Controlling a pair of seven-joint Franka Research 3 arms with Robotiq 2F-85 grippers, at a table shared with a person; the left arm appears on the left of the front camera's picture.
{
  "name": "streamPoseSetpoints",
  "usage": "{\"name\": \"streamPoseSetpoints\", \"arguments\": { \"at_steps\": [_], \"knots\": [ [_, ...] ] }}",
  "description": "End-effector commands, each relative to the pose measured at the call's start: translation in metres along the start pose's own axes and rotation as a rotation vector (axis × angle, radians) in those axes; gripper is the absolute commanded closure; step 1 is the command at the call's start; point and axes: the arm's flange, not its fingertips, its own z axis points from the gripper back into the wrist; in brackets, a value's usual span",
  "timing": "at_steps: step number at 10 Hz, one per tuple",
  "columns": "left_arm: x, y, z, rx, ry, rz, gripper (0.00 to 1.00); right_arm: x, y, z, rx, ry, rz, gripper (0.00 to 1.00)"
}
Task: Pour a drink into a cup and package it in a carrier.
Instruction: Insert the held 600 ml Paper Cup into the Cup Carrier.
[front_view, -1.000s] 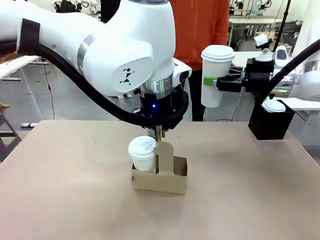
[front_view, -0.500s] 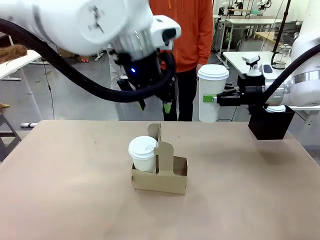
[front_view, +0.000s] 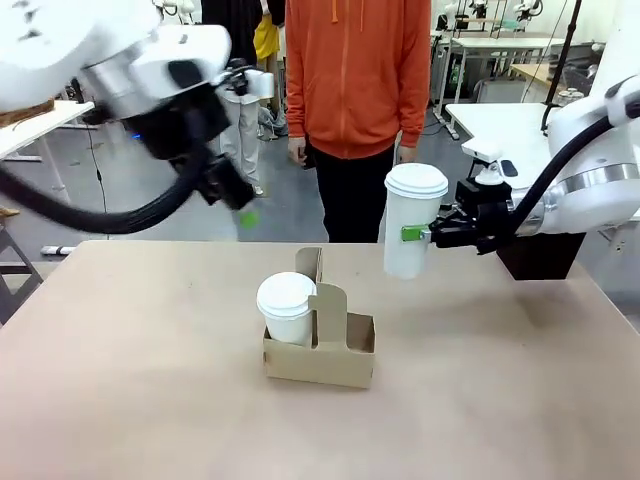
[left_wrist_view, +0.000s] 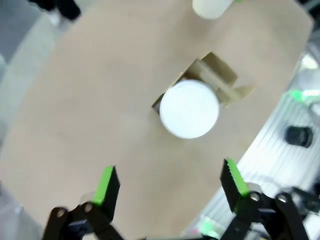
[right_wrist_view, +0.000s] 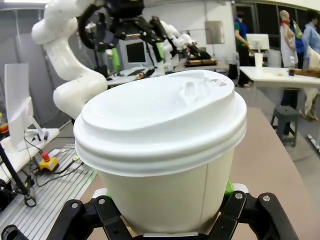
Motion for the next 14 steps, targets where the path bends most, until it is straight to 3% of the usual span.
{"name": "streamPoseSetpoints", "arguments": {
  "at_steps": [1, 2, 3, 5, 7, 10, 12, 14],
  "knots": [
    [-0.037, 0.003, -0.008, -0.056, -0.093, -0.111, 0.0, -0.001, -0.001, -0.009, -0.005, -0.033, 0.026, 0.19],
    [-0.04, 0.01, -0.012, -0.042, -0.123, -0.061, 0.0, 0.0, 0.0, -0.01, -0.075, -0.02, 0.027, 0.19],
    [-0.022, 0.008, 0.001, -0.007, -0.033, -0.066, 0.0, -0.004, 0.0, -0.005, 0.006, -0.005, 0.006, 0.19],
    [-0.022, 0.008, 0.001, -0.007, -0.033, -0.066, 0.0, -0.004, 0.0, -0.005, 0.006, -0.005, 0.006, 0.19],
    [-0.044, 0.025, -0.012, -0.03, -0.071, -0.098, 0.0, -0.007, 0.01, -0.015, 0.019, -0.027, 0.049, 0.19],
    [-0.086, 0.051, -0.028, -0.007, -0.172, -0.212, 0.0, -0.019, 0.019, -0.047, 0.147, -0.118, 0.087, 0.19],
    [-0.112, 0.061, -0.039, 0.031, -0.257, -0.332, 0.0, -0.03, 0.02, -0.062, 0.172, -0.109, 0.051, 0.19],
    [-0.138, 0.078, -0.05, -0.043, -0.274, -0.387, 0.0, -0.043, 0.023, -0.078, 0.162, -0.107, 0.061, 0.19]
  ]
}}
